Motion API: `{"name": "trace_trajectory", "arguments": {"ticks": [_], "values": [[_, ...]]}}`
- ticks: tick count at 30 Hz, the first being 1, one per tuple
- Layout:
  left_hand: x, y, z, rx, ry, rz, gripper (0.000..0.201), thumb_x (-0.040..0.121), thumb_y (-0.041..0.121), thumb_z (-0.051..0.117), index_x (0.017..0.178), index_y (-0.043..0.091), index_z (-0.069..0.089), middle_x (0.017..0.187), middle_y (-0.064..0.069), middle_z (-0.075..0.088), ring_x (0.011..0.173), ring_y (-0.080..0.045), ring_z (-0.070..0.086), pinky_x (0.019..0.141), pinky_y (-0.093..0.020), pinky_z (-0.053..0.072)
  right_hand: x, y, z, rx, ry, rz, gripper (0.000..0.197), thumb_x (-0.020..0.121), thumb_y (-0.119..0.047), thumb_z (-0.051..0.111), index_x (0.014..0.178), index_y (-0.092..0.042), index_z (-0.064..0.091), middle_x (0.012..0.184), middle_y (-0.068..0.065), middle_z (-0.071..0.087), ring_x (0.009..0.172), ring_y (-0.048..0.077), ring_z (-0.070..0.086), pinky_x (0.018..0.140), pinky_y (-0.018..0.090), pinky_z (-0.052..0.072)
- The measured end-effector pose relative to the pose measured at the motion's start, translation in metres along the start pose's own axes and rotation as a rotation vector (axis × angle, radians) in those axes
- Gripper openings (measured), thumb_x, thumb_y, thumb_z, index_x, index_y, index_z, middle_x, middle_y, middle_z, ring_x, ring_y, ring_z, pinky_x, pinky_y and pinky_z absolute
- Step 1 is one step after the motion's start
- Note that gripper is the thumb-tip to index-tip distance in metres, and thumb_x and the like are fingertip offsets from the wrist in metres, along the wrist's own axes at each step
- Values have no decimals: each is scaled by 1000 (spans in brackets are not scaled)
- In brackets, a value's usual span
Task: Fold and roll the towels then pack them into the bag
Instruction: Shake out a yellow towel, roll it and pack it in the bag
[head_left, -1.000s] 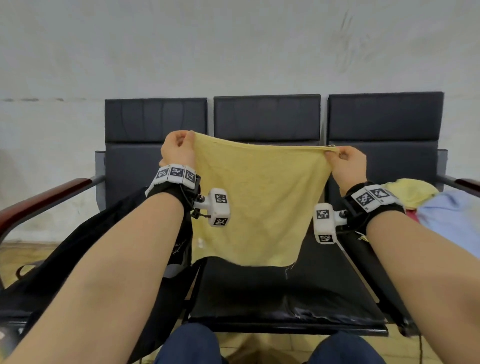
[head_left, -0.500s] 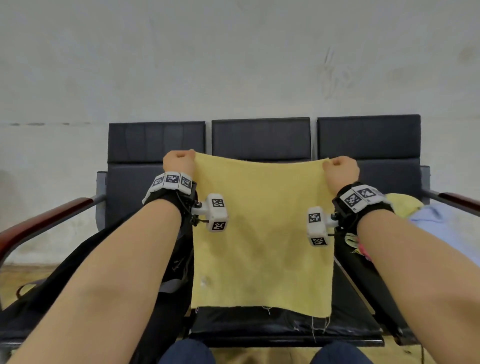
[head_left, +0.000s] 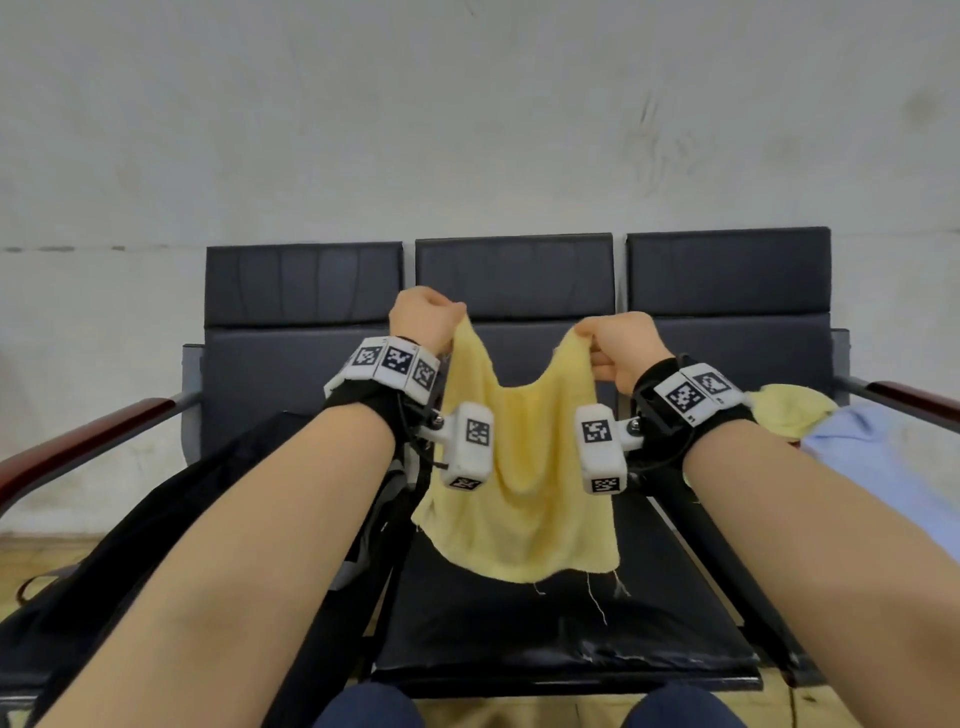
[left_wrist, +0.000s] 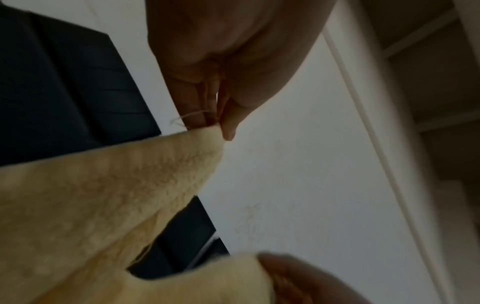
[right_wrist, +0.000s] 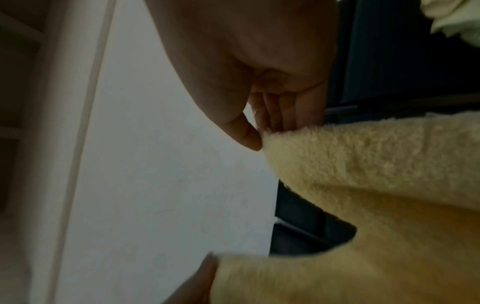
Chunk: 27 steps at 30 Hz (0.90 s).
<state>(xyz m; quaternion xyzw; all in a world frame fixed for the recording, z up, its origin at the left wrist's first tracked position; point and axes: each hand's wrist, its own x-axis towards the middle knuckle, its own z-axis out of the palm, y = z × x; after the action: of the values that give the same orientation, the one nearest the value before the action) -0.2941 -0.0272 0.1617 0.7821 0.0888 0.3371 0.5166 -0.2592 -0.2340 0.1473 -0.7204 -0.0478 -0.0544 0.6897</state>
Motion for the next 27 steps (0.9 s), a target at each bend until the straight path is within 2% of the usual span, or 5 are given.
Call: {"name": "trace_trajectory", "arguments": {"ticks": [3, 6, 12, 21, 27], "values": [[-13, 14, 14, -36, -31, 116, 10, 84, 19, 68, 76, 14, 64, 82, -6, 66, 80, -24, 64, 81, -40, 55, -13, -8, 15, 74, -129, -23, 15, 88, -5, 59, 99, 4, 65, 83, 17, 66, 65, 26, 65, 52, 28, 56], [-21, 16, 25, -49, -46, 179, 7, 85, 21, 68, 81, 16, 66, 86, -1, 67, 88, -20, 64, 83, -37, 54, -22, -12, 21, 88, -201, -35, 15, 89, -7, 62, 100, 2, 68, 85, 15, 71, 71, 25, 69, 63, 31, 59], [-27, 15, 33, -39, -32, 198, 10, 82, 24, 71, 74, 21, 65, 74, 10, 62, 79, -13, 62, 80, -33, 54, -29, -16, 30, 108, -177, -58, 18, 85, -5, 65, 100, 5, 68, 95, 20, 72, 82, 28, 72, 67, 32, 60], [-28, 15, 36, -158, -132, 174, 8, 77, 23, 77, 74, 18, 71, 81, -6, 73, 82, -24, 70, 79, -43, 58, -28, -12, 32, 117, -139, -111, 14, 87, -5, 65, 97, 5, 67, 95, 23, 71, 82, 29, 71, 73, 34, 60], [-30, 13, 35, -252, -304, 151, 19, 86, 3, 66, 104, 0, 70, 101, -17, 71, 92, -27, 70, 84, -37, 58, -24, -7, 24, 144, -174, -150, 18, 86, 0, 61, 101, 8, 68, 97, 26, 70, 92, 34, 71, 81, 40, 59]]}}
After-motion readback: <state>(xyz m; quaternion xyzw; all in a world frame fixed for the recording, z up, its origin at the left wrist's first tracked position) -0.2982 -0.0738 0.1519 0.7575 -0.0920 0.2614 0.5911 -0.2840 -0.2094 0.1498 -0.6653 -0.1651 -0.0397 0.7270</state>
